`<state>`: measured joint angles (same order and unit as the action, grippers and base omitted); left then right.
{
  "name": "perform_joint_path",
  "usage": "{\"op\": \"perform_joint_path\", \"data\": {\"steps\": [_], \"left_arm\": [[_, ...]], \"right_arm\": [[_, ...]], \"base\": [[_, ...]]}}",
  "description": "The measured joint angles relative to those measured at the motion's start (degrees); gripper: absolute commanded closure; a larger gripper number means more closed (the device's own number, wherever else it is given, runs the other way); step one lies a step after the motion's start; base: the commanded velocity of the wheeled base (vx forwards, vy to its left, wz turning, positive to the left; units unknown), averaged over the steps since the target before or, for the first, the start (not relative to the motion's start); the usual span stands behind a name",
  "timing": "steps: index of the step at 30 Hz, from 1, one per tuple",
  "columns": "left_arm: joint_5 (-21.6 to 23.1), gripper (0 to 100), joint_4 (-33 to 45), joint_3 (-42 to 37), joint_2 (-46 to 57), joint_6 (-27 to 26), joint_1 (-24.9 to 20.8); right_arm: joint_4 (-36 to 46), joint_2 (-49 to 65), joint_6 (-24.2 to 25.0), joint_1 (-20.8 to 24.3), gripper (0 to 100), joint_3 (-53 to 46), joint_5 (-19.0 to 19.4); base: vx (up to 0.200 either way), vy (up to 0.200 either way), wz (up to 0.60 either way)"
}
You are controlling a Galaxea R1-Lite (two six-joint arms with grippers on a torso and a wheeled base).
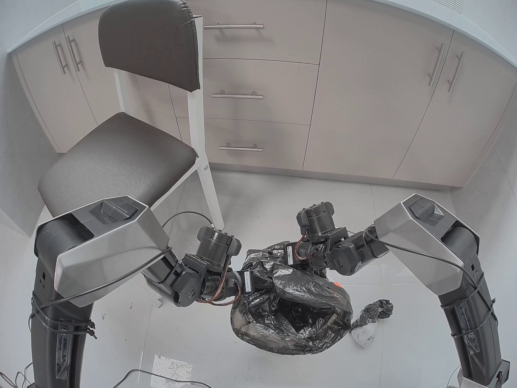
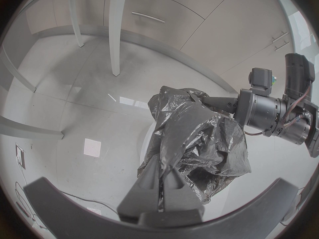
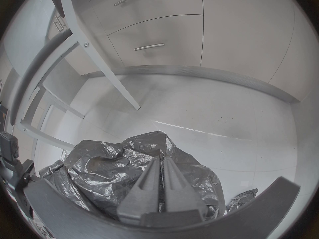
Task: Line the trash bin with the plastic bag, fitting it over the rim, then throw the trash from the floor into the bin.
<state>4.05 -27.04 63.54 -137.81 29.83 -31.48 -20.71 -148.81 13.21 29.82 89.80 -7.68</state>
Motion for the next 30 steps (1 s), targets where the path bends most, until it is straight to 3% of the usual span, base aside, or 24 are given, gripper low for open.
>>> {"op": "perform_joint_path", "data": {"steps": [15,30], "left_arm": [[0.0,100,0.0,0.0,0.0,0.1,0.0],[0.0,100,-0.1,0.0,0.0,0.2,0.0]], "right_arm": [[0.2,3.2,1.2,1.6,100,-5.4,0.6],[0.3,3.9,0.8,2.1,100,-9.3,4.3]], "base": [[0.000,0.000,0.00],[0.000,0.000,0.00]]}}
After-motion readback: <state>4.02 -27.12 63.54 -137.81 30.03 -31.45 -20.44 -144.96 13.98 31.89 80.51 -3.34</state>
